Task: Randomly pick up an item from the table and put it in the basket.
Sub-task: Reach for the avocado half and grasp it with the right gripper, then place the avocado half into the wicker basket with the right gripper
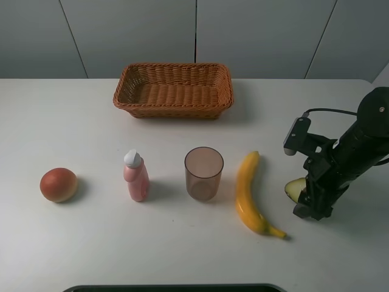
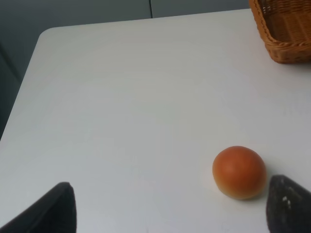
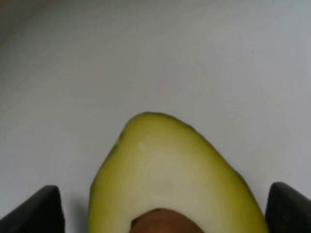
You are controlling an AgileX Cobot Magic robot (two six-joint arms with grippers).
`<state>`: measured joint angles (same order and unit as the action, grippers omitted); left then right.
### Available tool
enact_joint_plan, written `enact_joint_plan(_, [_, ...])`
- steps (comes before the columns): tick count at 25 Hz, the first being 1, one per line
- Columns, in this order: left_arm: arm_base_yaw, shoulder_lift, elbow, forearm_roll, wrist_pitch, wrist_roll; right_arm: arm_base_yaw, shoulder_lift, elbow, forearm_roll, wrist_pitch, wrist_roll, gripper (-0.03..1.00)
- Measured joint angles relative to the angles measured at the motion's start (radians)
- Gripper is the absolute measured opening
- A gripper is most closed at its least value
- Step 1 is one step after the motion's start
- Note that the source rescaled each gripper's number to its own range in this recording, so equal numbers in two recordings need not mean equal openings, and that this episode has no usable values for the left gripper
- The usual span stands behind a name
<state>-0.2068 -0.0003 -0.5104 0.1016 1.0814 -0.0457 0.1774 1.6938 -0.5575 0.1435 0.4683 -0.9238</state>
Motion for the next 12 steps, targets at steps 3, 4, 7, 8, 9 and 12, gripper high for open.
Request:
enact_joint_plan(3, [0.0,0.0,0.0,0.0,0.0,0.0,0.0,0.0,0.0,-0.002,0.0,0.026,0.01])
enact_joint_plan(4, [0.0,0.0,0.0,0.0,0.0,0.0,0.0,0.0,0.0,-0.003,0.0,0.031,0.01])
enact_joint_plan(7, [0.0,0.0,0.0,0.0,0.0,0.0,0.0,0.0,0.0,-0.003,0.0,0.041,0.01])
enact_joint_plan(8, [0.0,0.0,0.0,0.0,0.0,0.0,0.0,0.0,0.0,-0.003,0.0,0.041,0.01])
enact_joint_plan(9, [0.0,0.0,0.0,0.0,0.0,0.0,0.0,0.0,0.0,-0.003,0.0,0.041,0.01])
enact_joint_plan(12, [0.0,0.0,0.0,0.0,0.0,0.0,0.0,0.0,-0.006,-0.004,0.011,0.041,0.01])
